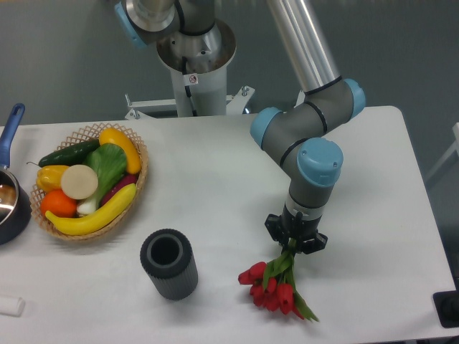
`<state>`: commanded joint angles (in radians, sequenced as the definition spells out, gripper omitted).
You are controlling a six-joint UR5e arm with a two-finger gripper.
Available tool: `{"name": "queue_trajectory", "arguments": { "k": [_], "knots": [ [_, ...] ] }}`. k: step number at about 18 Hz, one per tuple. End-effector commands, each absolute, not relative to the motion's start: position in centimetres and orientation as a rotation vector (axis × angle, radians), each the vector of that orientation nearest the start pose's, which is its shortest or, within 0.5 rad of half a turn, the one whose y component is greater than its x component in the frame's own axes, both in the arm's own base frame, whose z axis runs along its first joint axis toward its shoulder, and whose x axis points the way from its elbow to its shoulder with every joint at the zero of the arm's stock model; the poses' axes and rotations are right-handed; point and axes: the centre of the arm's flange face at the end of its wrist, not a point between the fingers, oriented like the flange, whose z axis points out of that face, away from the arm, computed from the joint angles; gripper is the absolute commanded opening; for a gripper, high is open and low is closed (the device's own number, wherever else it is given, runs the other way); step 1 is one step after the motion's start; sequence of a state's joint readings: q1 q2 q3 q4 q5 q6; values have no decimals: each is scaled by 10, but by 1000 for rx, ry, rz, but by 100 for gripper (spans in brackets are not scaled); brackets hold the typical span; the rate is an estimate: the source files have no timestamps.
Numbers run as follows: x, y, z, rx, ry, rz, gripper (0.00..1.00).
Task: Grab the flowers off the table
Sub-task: 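Close the gripper around the tulip stems, then lift the held tulips up off the table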
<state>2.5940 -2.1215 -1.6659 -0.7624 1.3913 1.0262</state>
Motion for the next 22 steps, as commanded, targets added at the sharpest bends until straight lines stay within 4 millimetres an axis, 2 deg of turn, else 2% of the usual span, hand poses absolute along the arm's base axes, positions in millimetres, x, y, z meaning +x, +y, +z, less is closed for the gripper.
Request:
{"name": "queue_trajectory", "arguments": {
  "k": [3, 7, 11, 13, 15, 18, 22],
  "knots": [
    [-479, 467, 218, -2893, 26, 87, 22],
    [-479, 462, 255, -2860, 23, 158, 22],
    [-485, 444, 315, -2781, -14, 251, 22],
    [-490, 441, 328, -2705, -34, 214, 22],
    [-490, 431, 360, -2595, -56, 196, 22],
    [-486, 423, 396, -2466, -49, 162, 22],
    [-492, 394, 439, -2274, -95, 95, 22]
  ]
}}
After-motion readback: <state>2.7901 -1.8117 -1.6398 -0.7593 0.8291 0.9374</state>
